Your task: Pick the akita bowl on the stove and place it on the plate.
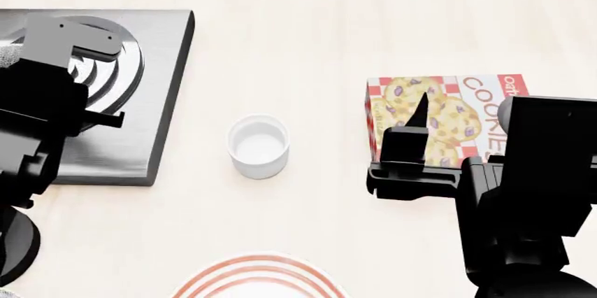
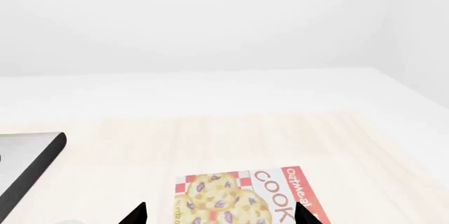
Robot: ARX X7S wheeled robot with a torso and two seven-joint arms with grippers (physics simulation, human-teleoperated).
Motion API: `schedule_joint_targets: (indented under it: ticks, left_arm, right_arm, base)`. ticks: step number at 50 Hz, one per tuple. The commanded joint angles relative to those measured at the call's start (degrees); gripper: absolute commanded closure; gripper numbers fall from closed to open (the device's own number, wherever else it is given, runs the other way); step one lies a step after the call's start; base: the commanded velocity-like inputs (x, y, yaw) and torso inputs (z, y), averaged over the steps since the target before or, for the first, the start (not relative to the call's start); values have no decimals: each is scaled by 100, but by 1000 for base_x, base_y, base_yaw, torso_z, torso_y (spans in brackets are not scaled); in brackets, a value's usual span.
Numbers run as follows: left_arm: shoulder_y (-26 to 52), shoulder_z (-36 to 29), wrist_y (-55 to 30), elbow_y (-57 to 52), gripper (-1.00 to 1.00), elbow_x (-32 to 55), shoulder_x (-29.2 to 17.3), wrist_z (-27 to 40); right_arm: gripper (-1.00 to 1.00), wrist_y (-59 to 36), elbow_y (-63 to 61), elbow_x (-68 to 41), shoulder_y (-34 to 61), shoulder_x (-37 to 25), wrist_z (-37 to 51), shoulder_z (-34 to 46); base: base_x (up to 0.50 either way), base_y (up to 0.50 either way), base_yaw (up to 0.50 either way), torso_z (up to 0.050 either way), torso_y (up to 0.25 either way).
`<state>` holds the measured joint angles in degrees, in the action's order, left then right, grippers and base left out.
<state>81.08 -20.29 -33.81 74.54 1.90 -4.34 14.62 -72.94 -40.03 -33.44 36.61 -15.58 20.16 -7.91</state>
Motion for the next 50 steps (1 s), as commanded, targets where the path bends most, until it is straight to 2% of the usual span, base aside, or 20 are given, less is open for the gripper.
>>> schedule_joint_targets:
  ticks: [1,11,17,20,24,27,32,39,43,50]
  left_arm:
    - [-28,-22,-6,32,100,-63,-26,-10]
    - [13,66,76,33,100,-22,-50,72]
    - [417,128,602,-1,100,3,-44,85]
    - [398,-3,416,-915,100,-55,-149,-181]
    - [-100,-483,-508,-3466,100,-172,-550,-881]
    - [-186,-646,-814,-4389,100,-174,-724,-1162]
    - [-533,-1267,-1067,-6303,100,-219,-1228,-1909]
    - [-871,-1933,-1019,-7977,100,-215,-1927,-2730]
    - [-1042,-2219,-543,-8798,100,-126,-2421,-3260]
    - [-1147,-2603,127,-9444,100,-191,-3003,-3803]
  right_arm:
    - [-100,14,7,-38,-2,-18,27,6]
    - [-100,27,13,-67,-4,-31,56,11]
    - [-100,94,38,-57,-45,-58,57,28]
    - [-100,100,35,-61,-47,-62,69,39]
    - [-100,73,16,-87,-39,-59,93,27]
    - [-100,125,41,-75,-61,-74,85,46]
    - [-100,128,53,-88,-52,-77,100,52]
    - [-100,127,52,-115,-51,-88,118,48]
    - [-100,126,56,-130,-45,-93,127,47]
    - [-100,122,50,-156,-43,-99,152,50]
  base:
    - [0,0,0,0,0]
    - [0,0,0,0,0]
    - [0,0,0,0,0]
    - [0,0,0,0,0]
    - [0,0,0,0,0]
    - [0,0,0,0,0]
    - [0,0,0,0,0]
    - [0,0,0,0,0]
    - [0,0,0,0,0]
    - [0,0,0,0,0]
